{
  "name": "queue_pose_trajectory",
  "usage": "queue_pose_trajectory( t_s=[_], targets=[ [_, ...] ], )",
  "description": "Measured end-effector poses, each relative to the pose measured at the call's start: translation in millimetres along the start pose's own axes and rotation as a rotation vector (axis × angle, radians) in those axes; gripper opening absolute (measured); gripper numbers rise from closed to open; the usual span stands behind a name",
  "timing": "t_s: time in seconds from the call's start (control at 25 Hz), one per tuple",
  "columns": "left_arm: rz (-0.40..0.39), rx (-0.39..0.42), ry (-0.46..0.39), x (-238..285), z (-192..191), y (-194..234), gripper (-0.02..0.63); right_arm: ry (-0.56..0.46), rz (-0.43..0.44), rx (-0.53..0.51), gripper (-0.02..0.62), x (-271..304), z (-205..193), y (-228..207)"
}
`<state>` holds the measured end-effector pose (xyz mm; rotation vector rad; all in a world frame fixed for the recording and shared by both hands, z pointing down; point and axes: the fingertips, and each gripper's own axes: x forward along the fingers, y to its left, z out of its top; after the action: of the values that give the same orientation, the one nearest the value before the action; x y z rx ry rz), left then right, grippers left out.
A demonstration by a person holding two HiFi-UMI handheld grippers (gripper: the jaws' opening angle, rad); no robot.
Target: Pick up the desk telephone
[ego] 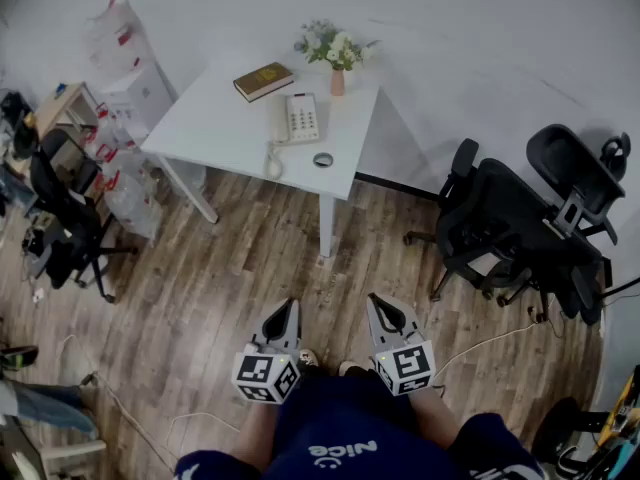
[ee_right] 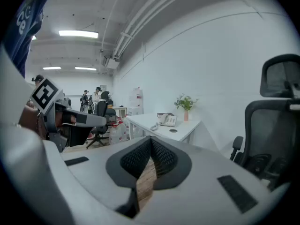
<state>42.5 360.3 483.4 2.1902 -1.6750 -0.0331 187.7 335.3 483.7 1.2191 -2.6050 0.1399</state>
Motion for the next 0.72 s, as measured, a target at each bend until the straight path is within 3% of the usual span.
queue_pose_trajectory(
  t_s=[0.28,0.72],
  targets=[
    [-0.022,0.043,-0.005,-0.4,5.7,7.0,0.017,-0.007,-0.010,0.000,0.021,10.5,1.6,13.1],
    [-0.030,0.057,-0.015,-11.4,5.7,52.0,0.017,-0.029,-0.149,0.034,0.021,14.2,-4.7,18.3]
  ],
)
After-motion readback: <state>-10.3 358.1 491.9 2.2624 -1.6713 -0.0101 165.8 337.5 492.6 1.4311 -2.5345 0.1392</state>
